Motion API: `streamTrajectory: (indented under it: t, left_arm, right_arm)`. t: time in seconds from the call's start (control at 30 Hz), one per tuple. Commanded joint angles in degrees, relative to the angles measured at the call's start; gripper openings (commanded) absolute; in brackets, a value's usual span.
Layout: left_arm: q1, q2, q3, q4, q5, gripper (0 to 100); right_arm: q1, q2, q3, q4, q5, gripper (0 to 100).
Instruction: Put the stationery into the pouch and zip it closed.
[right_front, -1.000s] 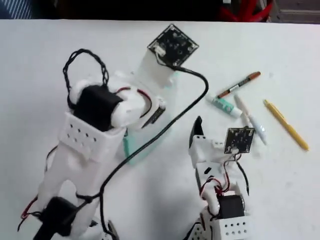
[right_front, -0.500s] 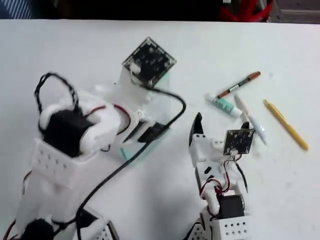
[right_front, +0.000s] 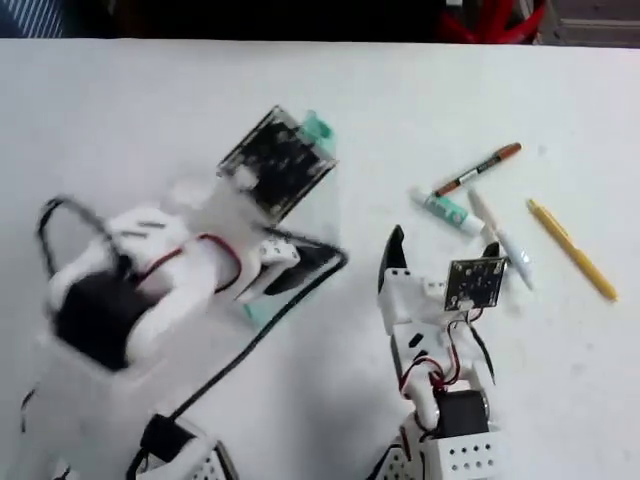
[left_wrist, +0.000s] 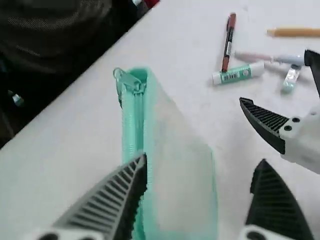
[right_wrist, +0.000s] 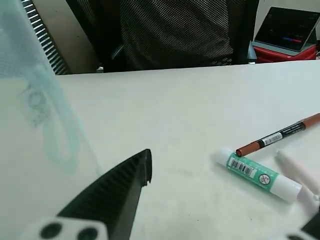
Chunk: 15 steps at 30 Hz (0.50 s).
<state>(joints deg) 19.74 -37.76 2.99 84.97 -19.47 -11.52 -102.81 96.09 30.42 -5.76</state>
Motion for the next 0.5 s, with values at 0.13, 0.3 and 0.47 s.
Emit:
streamTrajectory:
  t: [0.13,0.3,0.47]
  left_arm:
    - [-7.3,-9.7,2.7,-3.4,-0.1,33]
    - [-25.0,-7.3,24.5,-21.8,0.0,40]
    - [-26.6,-7.4,29.5,-25.2,8.7,35]
  right_arm:
    - [0.2,-0.4,0.5,-1.2,0.8,49.0]
    - [0.4,-0.4,0.5,-1.2,0.8,49.0]
    - [0.2,-0.3,0.5,-1.2,0.8,49.0]
